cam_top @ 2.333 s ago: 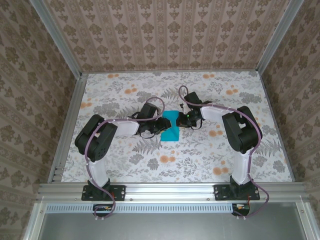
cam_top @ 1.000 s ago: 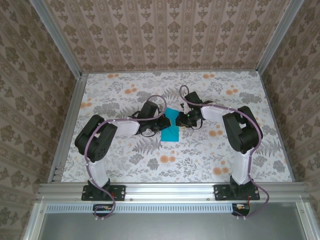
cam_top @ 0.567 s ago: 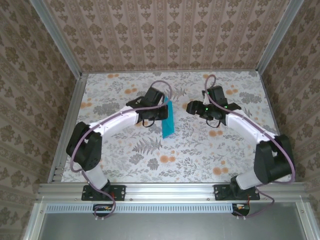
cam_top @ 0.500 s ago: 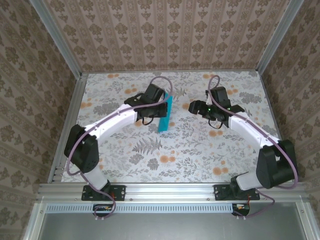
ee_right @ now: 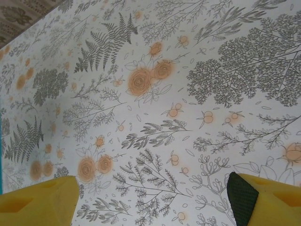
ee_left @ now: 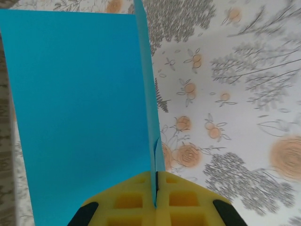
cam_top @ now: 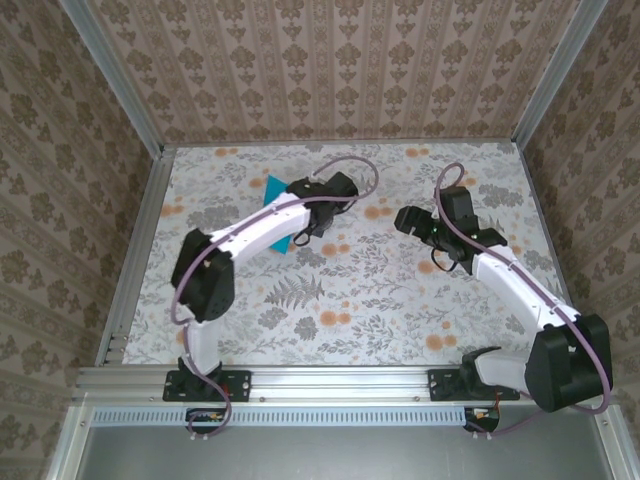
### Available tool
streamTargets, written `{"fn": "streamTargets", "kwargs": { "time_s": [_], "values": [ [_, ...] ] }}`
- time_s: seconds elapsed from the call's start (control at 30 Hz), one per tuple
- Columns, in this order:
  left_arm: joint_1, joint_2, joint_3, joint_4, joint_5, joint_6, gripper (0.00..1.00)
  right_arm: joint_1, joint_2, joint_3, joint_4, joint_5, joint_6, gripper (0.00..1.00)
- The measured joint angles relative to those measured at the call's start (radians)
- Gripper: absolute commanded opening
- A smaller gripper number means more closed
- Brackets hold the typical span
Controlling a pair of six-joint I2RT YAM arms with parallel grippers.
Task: Fold a paper plane with a square sheet of paper (pick it up from the middle)
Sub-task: Turn over the paper at the center of the table.
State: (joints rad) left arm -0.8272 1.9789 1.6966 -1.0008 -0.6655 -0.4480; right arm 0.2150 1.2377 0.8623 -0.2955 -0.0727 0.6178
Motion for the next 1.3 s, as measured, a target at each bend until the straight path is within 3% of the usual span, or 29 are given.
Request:
{"fn": "streamTargets", "kwargs": {
  "time_s": [0.23,0.53,0.8,0.93,1.13,1.3],
  "values": [
    [-0.014,0.225,0.055,-0.018,-0.081,0.0,0.04,-0.023,-0.039,-0.022,-0.016,0.024,0.012,0.86],
    [-0.055,0.318,0.101,0.029,-0.007,0.0,0.1,-0.049,-0.061,-0.033,-0.027,0.04,0.015,0.86],
    [-0.089,0.325,0.106,0.056,0.108,-0.005,0.36,-0.058,-0.061,-0.033,-0.031,0.04,0.015,0.86],
    [-0.09,0.261,0.086,0.091,0.219,-0.008,0.43,-0.061,-0.059,-0.033,-0.03,0.04,0.015,0.85],
    [-0.083,-0.009,-0.042,0.208,0.441,-0.024,0.47,-0.061,-0.016,-0.034,-0.026,-0.002,0.014,0.86],
    [0.001,-0.232,-0.215,0.367,0.633,-0.07,0.5,-0.055,0.061,-0.033,0.001,-0.113,0.012,0.85]
  ]
}}
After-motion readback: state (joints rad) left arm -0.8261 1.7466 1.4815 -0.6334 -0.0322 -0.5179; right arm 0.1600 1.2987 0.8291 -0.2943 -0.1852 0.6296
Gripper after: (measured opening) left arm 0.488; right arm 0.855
